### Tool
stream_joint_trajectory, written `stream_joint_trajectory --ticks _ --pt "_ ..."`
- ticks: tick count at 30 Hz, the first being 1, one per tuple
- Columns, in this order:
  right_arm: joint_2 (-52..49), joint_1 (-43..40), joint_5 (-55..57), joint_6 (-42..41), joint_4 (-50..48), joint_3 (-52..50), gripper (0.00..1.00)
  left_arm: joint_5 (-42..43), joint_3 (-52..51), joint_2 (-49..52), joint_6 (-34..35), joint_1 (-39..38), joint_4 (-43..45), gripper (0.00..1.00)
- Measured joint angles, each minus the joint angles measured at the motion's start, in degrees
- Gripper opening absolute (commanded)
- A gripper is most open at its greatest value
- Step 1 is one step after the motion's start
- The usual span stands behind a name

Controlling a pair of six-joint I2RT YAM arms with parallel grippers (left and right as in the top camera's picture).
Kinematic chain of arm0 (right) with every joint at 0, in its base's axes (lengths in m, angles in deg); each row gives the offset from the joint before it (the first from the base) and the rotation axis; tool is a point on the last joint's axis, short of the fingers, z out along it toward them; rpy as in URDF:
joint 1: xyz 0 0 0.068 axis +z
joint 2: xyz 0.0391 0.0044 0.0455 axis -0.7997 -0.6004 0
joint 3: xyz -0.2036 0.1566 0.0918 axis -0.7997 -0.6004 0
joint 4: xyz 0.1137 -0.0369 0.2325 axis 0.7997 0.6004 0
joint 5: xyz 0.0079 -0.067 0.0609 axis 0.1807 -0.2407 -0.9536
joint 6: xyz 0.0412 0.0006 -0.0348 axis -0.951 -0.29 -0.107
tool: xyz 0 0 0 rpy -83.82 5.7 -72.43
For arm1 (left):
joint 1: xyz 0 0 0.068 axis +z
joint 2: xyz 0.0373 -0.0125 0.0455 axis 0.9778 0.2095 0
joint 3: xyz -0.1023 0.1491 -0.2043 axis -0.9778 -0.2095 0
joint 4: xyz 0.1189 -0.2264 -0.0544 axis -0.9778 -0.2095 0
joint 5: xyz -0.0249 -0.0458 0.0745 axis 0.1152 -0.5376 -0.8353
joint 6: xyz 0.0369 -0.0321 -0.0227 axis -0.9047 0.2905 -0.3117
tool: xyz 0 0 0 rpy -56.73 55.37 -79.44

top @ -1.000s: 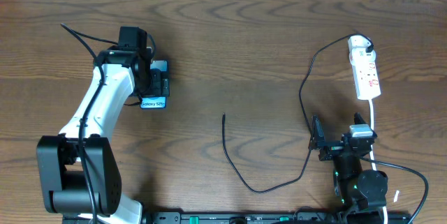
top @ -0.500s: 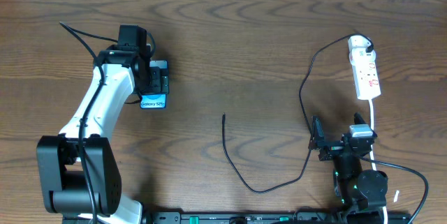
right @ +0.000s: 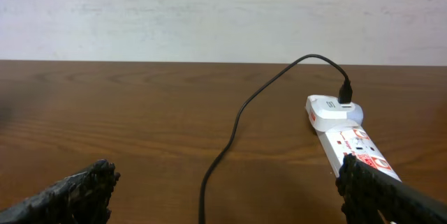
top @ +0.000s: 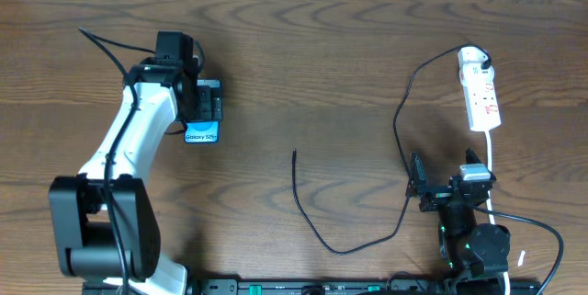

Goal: Plug charger to phone and switch on socket
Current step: 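Lower the left gripper onto the phone's bottom edge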

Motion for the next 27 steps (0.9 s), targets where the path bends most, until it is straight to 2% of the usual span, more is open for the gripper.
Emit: stream_joint_trajectory --ticks 9,19,27 --pt "0.0 0.0 0.0 0.0 0.0 0.0 0.99 0.0 5.8 8.3 0.0 0.0 -2.5 0.93" --pt "0.0 0.0 0.0 0.0 0.0 0.0 0.99 0.0 5.8 9.7 -0.2 0.0 -3.3 0.93" --pt "0.0 0.0 0.0 0.0 0.0 0.0 0.99 0.0 5.8 12.3 -1.0 0.0 0.4 0.93"
